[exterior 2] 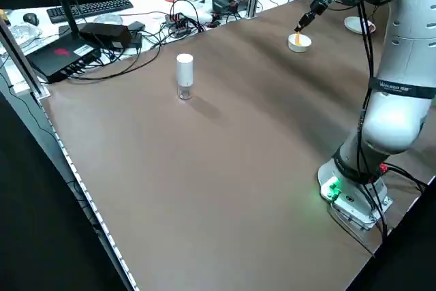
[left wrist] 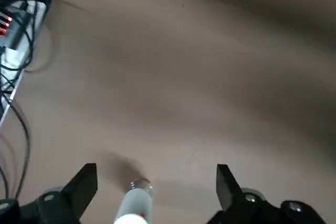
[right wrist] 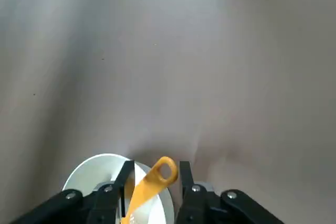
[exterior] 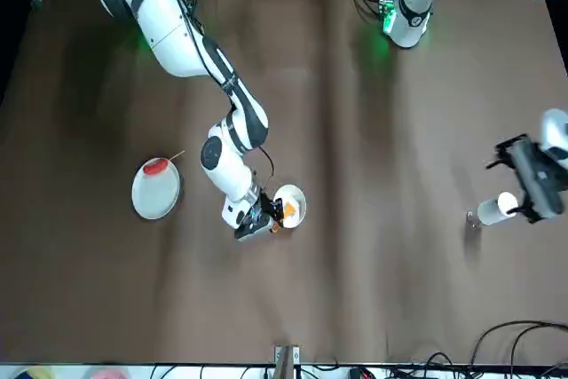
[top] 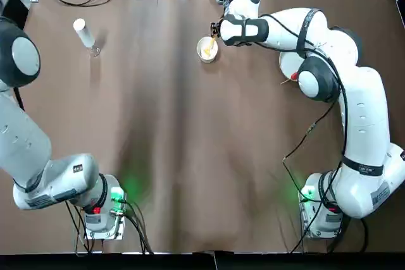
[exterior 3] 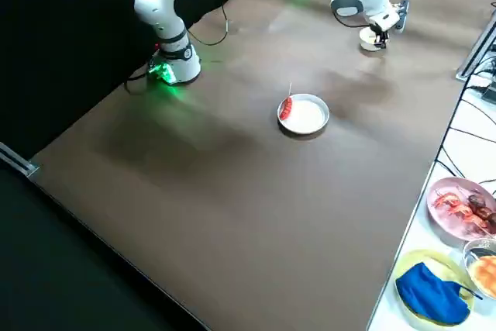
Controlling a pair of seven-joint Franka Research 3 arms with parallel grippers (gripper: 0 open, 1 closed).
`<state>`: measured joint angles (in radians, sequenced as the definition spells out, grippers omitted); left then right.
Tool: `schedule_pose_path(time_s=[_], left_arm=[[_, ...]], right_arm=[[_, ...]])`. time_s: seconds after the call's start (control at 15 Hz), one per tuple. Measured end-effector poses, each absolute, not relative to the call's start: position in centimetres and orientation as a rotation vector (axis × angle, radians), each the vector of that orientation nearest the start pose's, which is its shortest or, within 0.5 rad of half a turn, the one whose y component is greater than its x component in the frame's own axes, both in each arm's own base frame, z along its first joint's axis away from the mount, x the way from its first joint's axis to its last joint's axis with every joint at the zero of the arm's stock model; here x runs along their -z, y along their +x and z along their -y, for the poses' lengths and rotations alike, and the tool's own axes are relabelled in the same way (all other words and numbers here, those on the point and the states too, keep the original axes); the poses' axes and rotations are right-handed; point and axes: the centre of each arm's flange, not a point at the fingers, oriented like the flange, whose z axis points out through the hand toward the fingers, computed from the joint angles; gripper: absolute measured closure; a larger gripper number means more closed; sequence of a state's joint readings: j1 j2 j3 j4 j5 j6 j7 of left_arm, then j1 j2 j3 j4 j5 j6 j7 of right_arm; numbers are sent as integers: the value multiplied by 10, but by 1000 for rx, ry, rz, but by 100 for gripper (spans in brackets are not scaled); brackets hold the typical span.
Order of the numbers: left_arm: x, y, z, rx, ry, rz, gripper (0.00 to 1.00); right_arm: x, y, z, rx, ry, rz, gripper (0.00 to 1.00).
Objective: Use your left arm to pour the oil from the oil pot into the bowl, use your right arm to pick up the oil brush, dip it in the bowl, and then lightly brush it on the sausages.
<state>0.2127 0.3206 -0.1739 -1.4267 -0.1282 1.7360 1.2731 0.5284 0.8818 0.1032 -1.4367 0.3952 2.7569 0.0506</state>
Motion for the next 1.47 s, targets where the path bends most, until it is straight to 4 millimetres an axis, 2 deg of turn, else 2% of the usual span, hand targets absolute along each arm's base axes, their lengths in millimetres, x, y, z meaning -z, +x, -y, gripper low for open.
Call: schedule_pose_path(time_s=[0.13,0.27,0.33,0.47,0.6,0.73,0.93,1.2,1.33,1.47], left_arm=[[-512,655,10,77,-2747,-1740,0],[-505,648,51,-37,-2856,-1540,0],[-499,638,88,-141,-2950,-1345,0],[-497,631,116,-185,-3016,-1164,0],[-499,626,129,-221,-3078,-927,0],[-506,621,126,-244,-3088,-726,0],[-530,611,109,-217,-3101,-578,0],[-566,579,75,-173,-3100,-480,0],[-582,567,69,-139,-3097,-461,0],[-585,563,69,-131,-3099,-427,0]], right_arm=[[-209,631,-420,435,-2674,254,58],[-207,631,-420,441,-2673,253,60],[-206,632,-421,441,-2673,253,62],[-206,631,-421,441,-2673,255,66],[-205,631,-421,441,-2674,257,67],[-205,631,-421,443,-2674,266,67],[-205,631,-421,445,-2673,272,70],[-206,632,-421,446,-2673,274,72],[-206,632,-421,448,-2672,273,74],[-207,632,-421,450,-2671,273,74]])
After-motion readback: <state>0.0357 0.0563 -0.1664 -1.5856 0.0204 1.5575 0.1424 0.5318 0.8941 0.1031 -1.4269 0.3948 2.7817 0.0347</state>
